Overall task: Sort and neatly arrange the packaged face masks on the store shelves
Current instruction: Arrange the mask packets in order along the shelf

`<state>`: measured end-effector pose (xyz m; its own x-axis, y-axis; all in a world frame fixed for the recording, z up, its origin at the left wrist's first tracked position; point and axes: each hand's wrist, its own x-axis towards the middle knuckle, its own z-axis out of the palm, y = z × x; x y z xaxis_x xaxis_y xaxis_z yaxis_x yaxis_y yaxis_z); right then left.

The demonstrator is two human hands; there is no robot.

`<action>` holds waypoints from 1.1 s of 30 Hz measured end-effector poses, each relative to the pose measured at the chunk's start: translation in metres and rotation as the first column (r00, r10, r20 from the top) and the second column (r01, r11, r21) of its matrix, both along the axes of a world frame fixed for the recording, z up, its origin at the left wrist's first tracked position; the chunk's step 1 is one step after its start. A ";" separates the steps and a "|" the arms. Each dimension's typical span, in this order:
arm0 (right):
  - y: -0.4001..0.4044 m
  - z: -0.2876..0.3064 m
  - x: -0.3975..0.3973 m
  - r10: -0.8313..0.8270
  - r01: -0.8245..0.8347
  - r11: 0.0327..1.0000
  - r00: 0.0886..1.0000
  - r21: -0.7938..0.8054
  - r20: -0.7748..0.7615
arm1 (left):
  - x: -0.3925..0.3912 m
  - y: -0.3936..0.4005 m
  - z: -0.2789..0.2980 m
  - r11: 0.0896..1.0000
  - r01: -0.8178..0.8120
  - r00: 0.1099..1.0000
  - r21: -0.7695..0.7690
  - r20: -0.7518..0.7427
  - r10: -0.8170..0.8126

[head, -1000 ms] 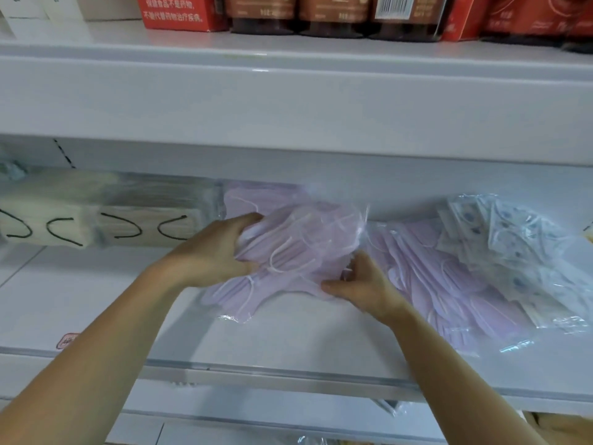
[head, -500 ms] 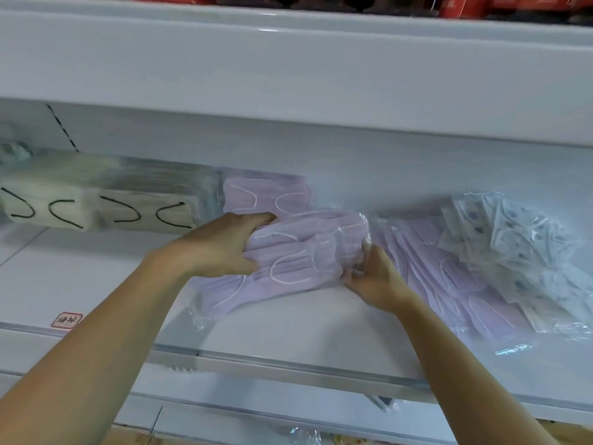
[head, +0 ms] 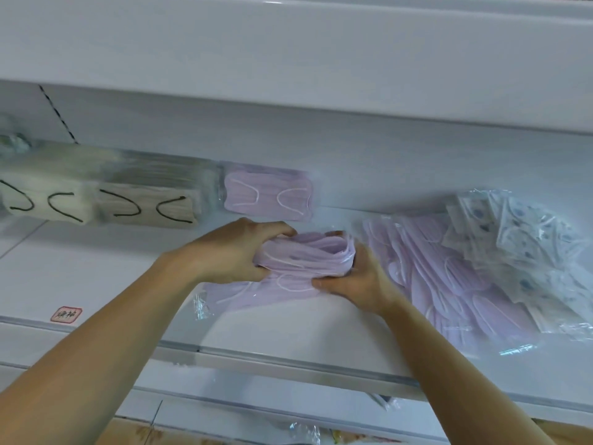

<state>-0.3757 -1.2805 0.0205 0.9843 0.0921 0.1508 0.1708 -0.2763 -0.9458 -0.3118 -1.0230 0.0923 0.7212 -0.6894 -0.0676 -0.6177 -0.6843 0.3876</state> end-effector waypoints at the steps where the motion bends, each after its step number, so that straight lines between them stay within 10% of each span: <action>1: 0.000 0.002 0.000 -0.031 0.031 0.999 0.999 -0.008 0.008 | 0.001 0.003 0.000 0.999 -0.014 1.000 -0.029 -0.010 0.013; 8: -0.008 0.007 0.005 -0.140 0.139 0.987 0.990 0.079 0.004 | 0.005 0.067 -0.006 0.961 -0.248 0.966 -0.125 -0.102 0.236; 12: -0.005 0.000 0.008 -0.154 0.158 0.980 0.987 0.123 -0.037 | -0.008 0.080 -0.051 0.681 -0.415 0.901 -0.603 -0.378 0.214; 19: -0.001 -0.002 0.023 -0.188 0.188 0.982 0.982 -0.020 -0.002 | -0.016 0.060 -0.066 0.520 -0.410 0.912 -0.749 -0.318 0.259; 27: -0.014 -0.013 0.016 -0.113 0.114 0.985 0.993 0.129 -0.013 | -0.012 0.077 -0.075 0.662 -0.345 0.936 -0.666 -0.290 0.197; 33: -0.011 -0.008 0.021 -0.220 0.219 0.975 0.975 0.047 0.020 | -0.010 0.063 -0.072 0.594 -0.386 0.922 -0.706 -0.296 0.248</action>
